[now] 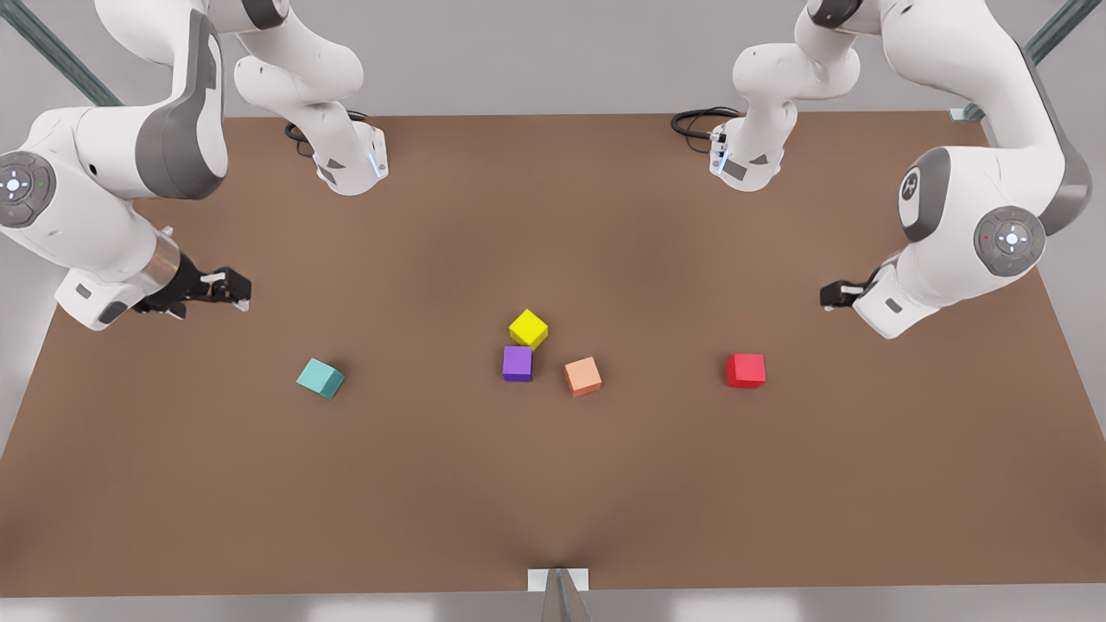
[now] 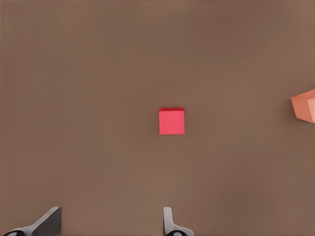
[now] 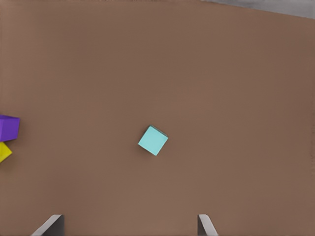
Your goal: Pick up red wooden cube and pass to hand red wooden cube and place in blue wooden cube
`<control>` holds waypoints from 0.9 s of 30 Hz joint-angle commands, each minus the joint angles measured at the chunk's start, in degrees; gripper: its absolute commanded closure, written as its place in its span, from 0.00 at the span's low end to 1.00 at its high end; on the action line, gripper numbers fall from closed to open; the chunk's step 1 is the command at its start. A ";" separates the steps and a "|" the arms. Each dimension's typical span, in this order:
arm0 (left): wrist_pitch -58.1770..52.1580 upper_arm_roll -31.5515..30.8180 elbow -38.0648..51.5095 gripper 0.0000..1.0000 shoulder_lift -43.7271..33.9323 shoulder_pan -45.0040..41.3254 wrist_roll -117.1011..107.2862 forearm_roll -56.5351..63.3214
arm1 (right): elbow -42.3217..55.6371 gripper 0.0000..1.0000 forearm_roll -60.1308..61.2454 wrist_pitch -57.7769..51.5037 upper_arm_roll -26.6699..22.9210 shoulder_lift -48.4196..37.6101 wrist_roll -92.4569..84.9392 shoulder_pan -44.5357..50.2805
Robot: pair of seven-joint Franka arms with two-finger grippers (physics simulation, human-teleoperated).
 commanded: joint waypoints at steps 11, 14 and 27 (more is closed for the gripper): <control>44.16 0.02 -15.62 0.00 18.07 -3.06 -0.84 -0.18 | -0.51 0.00 0.45 2.96 -0.02 0.21 -4.01 -0.07; 45.41 0.02 -19.50 0.00 17.37 -3.06 -1.11 -0.26 | -0.60 0.00 0.45 2.96 -0.02 0.30 -4.01 -0.16; 45.93 0.02 -25.12 0.00 18.24 -3.77 -9.20 -0.18 | -0.77 0.00 0.54 2.70 -0.02 0.39 -4.10 -0.16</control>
